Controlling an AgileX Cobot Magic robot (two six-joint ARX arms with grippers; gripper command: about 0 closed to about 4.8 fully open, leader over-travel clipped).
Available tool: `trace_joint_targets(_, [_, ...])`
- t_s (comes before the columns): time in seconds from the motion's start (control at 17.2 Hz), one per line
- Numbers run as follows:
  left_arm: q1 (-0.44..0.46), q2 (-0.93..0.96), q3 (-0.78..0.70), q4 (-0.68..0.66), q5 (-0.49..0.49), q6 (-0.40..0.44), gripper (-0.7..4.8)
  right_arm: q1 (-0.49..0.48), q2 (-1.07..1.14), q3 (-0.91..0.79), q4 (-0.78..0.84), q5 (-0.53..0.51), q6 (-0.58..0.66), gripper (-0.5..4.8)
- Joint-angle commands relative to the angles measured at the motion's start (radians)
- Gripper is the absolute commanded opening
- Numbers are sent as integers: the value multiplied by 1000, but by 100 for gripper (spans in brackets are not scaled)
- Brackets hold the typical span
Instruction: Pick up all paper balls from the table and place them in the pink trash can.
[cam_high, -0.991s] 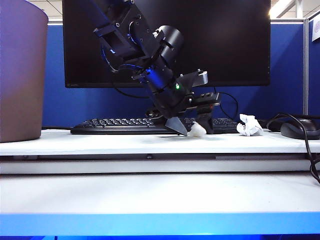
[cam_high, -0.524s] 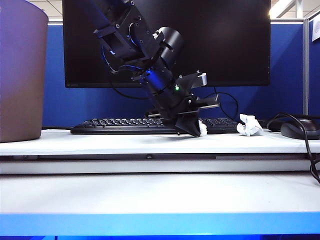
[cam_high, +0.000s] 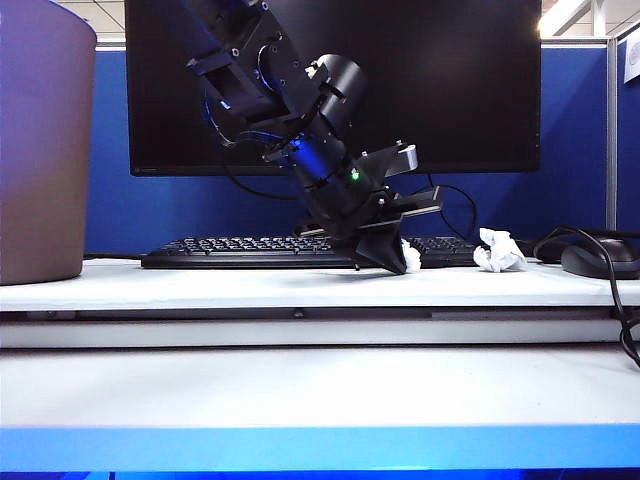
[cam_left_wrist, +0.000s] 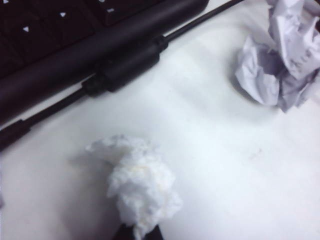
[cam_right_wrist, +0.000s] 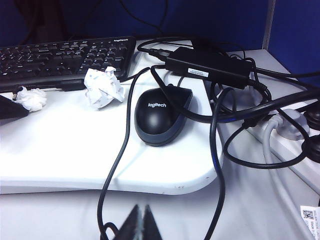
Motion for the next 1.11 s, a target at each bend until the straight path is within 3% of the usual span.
trace_joint_targets(0.06, [-4,-30,3,-38,26,-8,-6,1,-2,-2,13,0,-3,-5])
trace_joint_targets(0.47, [-4,-232,3,-129,7,19,-6,1,-2,-2,13,0,-3,-5])
trace_joint_targets(0.64, [-3,-372,3,-208,-71,57,-6,1,-2,-2,13,0,-3,-5])
trace_joint_targets(0.76, [17,-520,3,-309,-169,145,-6,1,-2,-2,13,0,-3,-5])
trace_joint_targets(0.87, [73,-656,3,-405,-237,173,-6,1,-2,-2,13,0,-3,-5])
trace_joint_targets(1.11, [293,-919,3,-563,-248,173,-6,1,-2,-2,13,0,-3,-5])
